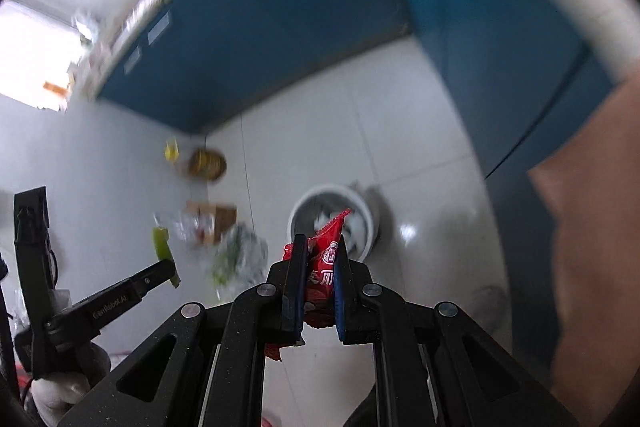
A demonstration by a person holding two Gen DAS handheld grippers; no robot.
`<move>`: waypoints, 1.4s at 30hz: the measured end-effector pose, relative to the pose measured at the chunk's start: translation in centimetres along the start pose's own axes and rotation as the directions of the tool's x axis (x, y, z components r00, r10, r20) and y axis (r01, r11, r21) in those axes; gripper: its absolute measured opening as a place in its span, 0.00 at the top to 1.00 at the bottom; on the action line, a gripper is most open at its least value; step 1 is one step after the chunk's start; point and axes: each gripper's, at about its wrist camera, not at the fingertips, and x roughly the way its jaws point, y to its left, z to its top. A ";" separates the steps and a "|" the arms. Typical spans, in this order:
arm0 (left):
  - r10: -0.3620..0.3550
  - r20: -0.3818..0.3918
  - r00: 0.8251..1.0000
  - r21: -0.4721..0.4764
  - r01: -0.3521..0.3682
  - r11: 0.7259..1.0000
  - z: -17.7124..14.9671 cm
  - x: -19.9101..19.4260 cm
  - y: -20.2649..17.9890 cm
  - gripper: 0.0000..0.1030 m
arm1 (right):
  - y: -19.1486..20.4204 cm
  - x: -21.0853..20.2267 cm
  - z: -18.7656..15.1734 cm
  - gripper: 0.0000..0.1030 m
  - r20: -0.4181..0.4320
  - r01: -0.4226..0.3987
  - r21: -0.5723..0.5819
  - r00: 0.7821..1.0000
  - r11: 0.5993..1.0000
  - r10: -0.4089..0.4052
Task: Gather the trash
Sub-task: 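Carry both items over the bin and open both tools to drop them, then move both empty tools back up to the counter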
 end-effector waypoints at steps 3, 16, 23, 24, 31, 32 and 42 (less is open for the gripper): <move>-0.018 -0.067 0.998 -0.087 0.012 0.996 0.5 7.9 4.1 0.97 | 0.2 8.3 -1.0 0.89 -0.072 -0.007 -0.014 0.997 1.000 0.006; -0.021 -0.208 0.978 -0.135 -0.008 0.991 2.4 34.7 8.7 0.91 | -5.0 40.9 -2.6 0.88 -0.222 0.022 -0.099 0.974 0.995 -0.044; 0.059 -0.156 0.986 -0.127 -0.080 0.989 2.5 33.8 9.5 0.03 | -5.3 43.7 -1.4 0.32 -0.247 0.077 -0.151 0.962 0.986 -0.113; 0.074 -0.143 0.987 -0.126 -0.093 0.988 2.4 33.1 9.5 0.00 | -5.3 43.1 -1.3 0.25 -0.240 0.075 -0.151 0.964 0.986 -0.111; 0.198 0.005 0.980 -0.113 -0.196 0.974 1.2 22.9 9.4 0.00 | -2.4 33.6 -1.1 0.00 -0.127 0.205 -0.318 0.958 0.926 -0.256; 0.212 0.030 0.977 -0.111 -0.208 0.972 0.8 20.9 9.2 0.00 | -1.8 31.8 -1.3 0.00 -0.107 0.232 -0.348 0.953 0.908 -0.284; 0.198 0.123 0.972 -0.095 -0.187 0.978 -5.0 3.0 5.8 0.00 | 4.1 12.6 -4.0 0.00 -0.011 0.275 -0.439 0.950 0.855 -0.311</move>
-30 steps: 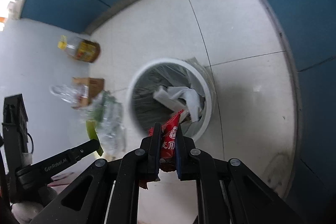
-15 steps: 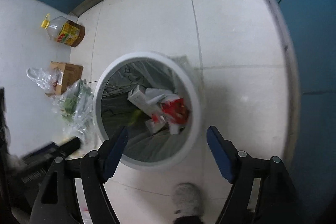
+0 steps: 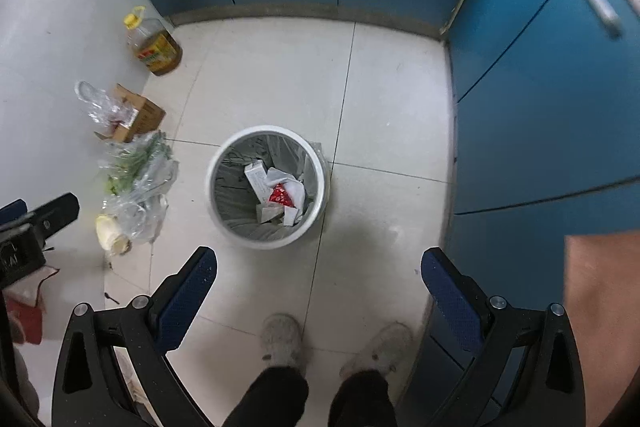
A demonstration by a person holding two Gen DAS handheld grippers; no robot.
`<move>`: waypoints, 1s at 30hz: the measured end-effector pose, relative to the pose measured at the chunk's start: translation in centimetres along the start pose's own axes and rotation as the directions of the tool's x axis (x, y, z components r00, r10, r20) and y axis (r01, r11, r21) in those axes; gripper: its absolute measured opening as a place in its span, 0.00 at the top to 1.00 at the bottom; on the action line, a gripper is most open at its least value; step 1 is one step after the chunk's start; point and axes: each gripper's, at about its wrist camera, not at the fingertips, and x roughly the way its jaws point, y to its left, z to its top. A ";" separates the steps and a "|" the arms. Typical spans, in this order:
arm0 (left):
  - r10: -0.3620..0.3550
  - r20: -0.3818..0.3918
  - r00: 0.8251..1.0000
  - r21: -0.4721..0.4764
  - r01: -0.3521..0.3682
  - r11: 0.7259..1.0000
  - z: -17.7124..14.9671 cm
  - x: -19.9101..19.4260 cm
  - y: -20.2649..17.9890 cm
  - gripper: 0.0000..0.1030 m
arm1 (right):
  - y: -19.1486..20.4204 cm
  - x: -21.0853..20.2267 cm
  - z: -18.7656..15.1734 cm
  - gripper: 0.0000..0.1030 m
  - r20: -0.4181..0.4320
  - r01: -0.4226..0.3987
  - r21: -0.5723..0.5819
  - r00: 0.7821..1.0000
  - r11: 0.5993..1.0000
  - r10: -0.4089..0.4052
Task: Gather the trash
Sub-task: 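Move both empty tools back up to the counter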
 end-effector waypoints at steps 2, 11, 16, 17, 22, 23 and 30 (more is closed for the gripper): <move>-0.010 0.010 1.000 0.003 0.010 1.000 -1.1 -3.4 0.0 0.00 | -0.2 -4.0 -0.9 0.00 0.025 0.012 0.005 1.000 1.000 -0.012; -0.066 0.058 0.996 0.014 0.065 0.998 -5.4 -15.8 0.2 0.00 | -0.9 -20.6 -5.1 0.00 0.112 -0.011 0.020 0.994 1.000 0.008; -0.090 0.109 0.990 0.024 0.087 0.996 -6.8 -21.4 0.8 0.00 | -1.1 -28.0 -6.7 0.00 0.183 -0.008 0.023 0.983 1.000 0.003; -0.095 0.120 0.988 0.024 0.092 0.995 -7.0 -22.5 0.9 0.00 | -1.2 -29.4 -6.9 0.00 0.198 -0.010 0.020 0.980 1.000 0.006; -0.109 0.176 0.978 0.020 0.107 0.994 -7.7 -26.8 1.3 0.00 | -1.3 -34.5 -8.1 0.00 0.241 -0.030 0.010 0.970 0.999 0.027; -0.110 0.183 0.977 0.019 0.109 0.994 -7.8 -27.2 1.4 0.00 | -1.3 -35.3 -8.4 0.00 0.247 -0.037 0.011 0.968 0.999 0.033; -0.099 0.282 0.954 0.021 0.097 0.995 -7.9 -31.2 0.4 0.00 | -4.0 -38.2 -9.3 0.00 0.315 -0.170 0.100 0.940 0.980 0.131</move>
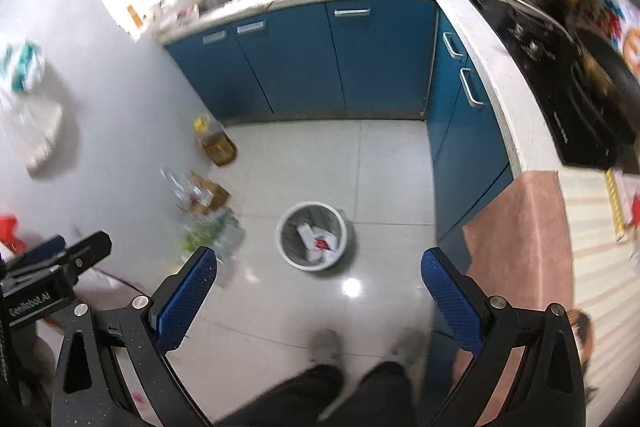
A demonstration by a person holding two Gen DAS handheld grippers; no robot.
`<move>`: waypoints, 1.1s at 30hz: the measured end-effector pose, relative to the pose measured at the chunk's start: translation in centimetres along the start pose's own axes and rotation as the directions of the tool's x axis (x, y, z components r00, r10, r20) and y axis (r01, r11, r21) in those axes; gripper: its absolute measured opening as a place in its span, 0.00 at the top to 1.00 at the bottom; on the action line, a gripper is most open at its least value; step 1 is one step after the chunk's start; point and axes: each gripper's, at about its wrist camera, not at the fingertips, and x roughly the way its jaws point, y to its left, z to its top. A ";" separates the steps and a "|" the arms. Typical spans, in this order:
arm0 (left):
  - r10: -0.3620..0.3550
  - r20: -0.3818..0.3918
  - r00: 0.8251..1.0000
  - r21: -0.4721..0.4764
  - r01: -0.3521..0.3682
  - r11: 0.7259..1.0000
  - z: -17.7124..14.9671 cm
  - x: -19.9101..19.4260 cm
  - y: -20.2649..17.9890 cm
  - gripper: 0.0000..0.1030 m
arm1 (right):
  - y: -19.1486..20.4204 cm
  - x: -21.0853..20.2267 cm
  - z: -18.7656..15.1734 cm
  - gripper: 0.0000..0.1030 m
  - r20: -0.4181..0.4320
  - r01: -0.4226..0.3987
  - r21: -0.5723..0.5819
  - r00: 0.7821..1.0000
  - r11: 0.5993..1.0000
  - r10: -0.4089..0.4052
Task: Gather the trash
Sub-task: 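Move both empty tools back up to the counter, then grasp the brown-red packet with the left tool while the right tool grasps the sugar bag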
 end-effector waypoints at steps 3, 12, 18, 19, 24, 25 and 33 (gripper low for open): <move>-0.021 0.064 0.998 0.032 0.019 0.999 1.2 -0.9 -2.2 0.00 | -2.5 -1.2 0.4 0.00 0.044 -0.030 0.081 0.999 0.996 0.027; -0.142 0.134 0.981 0.236 0.108 0.966 5.0 -2.5 -16.1 0.00 | -15.3 -7.0 0.7 0.00 0.167 0.038 0.336 0.981 0.941 -0.099; -0.268 0.006 0.963 0.380 0.246 0.892 5.6 -1.0 -30.6 0.00 | -29.9 -9.8 -1.2 0.00 0.104 0.163 0.568 0.958 0.807 -0.268; -0.283 -0.030 0.959 0.402 0.271 0.874 5.3 -0.4 -33.6 0.00 | -32.5 -10.4 -1.8 0.00 0.085 0.192 0.601 0.950 0.776 -0.301; -0.251 -0.212 0.945 0.478 0.324 0.817 3.1 4.1 -46.9 0.00 | -47.7 -12.3 -5.3 0.00 -0.007 0.273 0.746 0.916 0.608 -0.402; -0.239 -0.248 0.939 0.486 0.334 0.808 2.4 5.0 -49.2 0.00 | -51.1 -12.2 -6.1 0.00 -0.033 0.284 0.766 0.913 0.577 -0.407; -0.149 -0.446 0.882 0.515 0.389 0.764 -3.8 11.7 -65.4 0.00 | -67.9 -7.5 -8.3 0.00 -0.120 0.274 0.781 0.948 0.562 -0.295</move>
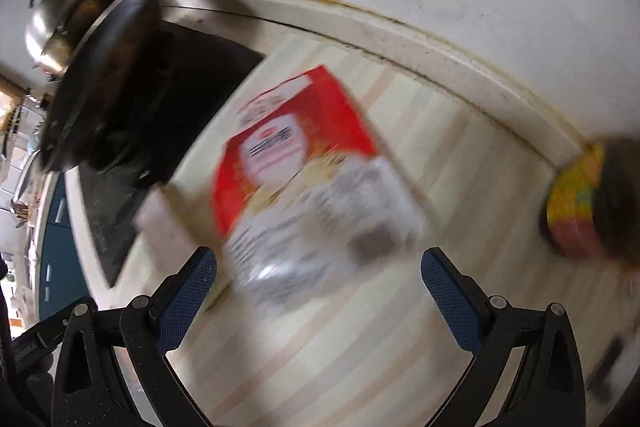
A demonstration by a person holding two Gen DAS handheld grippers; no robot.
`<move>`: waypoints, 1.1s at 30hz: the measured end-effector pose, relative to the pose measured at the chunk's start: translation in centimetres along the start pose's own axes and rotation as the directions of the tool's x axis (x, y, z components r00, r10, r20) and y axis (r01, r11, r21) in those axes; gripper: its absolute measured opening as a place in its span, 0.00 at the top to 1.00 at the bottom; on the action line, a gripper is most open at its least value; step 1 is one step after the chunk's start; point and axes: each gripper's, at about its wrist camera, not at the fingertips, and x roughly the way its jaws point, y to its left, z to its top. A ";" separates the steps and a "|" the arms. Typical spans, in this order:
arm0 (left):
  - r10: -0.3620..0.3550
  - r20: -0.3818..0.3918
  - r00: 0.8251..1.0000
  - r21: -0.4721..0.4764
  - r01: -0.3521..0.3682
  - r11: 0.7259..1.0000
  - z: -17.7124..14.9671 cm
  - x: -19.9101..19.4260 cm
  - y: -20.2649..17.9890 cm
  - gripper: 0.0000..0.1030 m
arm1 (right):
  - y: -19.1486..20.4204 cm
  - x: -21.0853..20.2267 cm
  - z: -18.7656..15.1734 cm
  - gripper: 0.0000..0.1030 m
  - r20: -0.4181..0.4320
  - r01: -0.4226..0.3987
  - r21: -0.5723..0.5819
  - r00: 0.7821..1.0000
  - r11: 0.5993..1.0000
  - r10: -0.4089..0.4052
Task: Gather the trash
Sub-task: 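Grasp the brown-red packet with the left tool while the right tool grasps the sugar bag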
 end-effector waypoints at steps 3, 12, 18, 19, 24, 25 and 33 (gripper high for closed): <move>0.002 -0.054 0.999 -0.013 -0.002 1.000 1.7 2.9 -2.4 0.00 | -0.8 2.5 2.2 0.00 -0.037 -0.001 -0.026 0.999 1.000 0.000; 0.039 -0.141 0.989 -0.044 -0.046 0.998 4.0 8.1 -5.8 0.14 | -0.4 7.4 4.8 0.00 -0.139 -0.057 -0.070 0.989 0.996 0.046; 0.046 -0.073 0.996 0.047 -0.042 0.998 3.1 6.7 -5.6 0.43 | -0.6 7.8 4.6 0.26 -0.147 -0.127 -0.026 0.982 0.992 0.122; 0.031 -0.072 0.997 0.059 -0.027 0.998 2.7 6.5 -5.2 0.44 | -0.6 7.6 4.3 0.36 -0.150 -0.147 -0.014 0.978 0.989 0.144; 0.018 -0.054 0.998 0.057 -0.015 0.998 0.7 5.5 -2.5 0.45 | -0.6 7.0 2.5 0.57 -0.156 -0.247 0.043 0.955 0.968 0.251; 0.006 -0.058 0.998 0.054 -0.002 0.999 0.3 5.4 -2.0 0.45 | -0.6 7.1 1.8 0.60 -0.166 -0.284 0.067 0.942 0.957 0.291; -0.013 -0.051 0.999 0.072 0.016 0.997 -1.5 4.7 -1.4 0.45 | 0.6 9.2 -0.8 0.60 -0.211 -0.417 0.172 0.870 0.893 0.447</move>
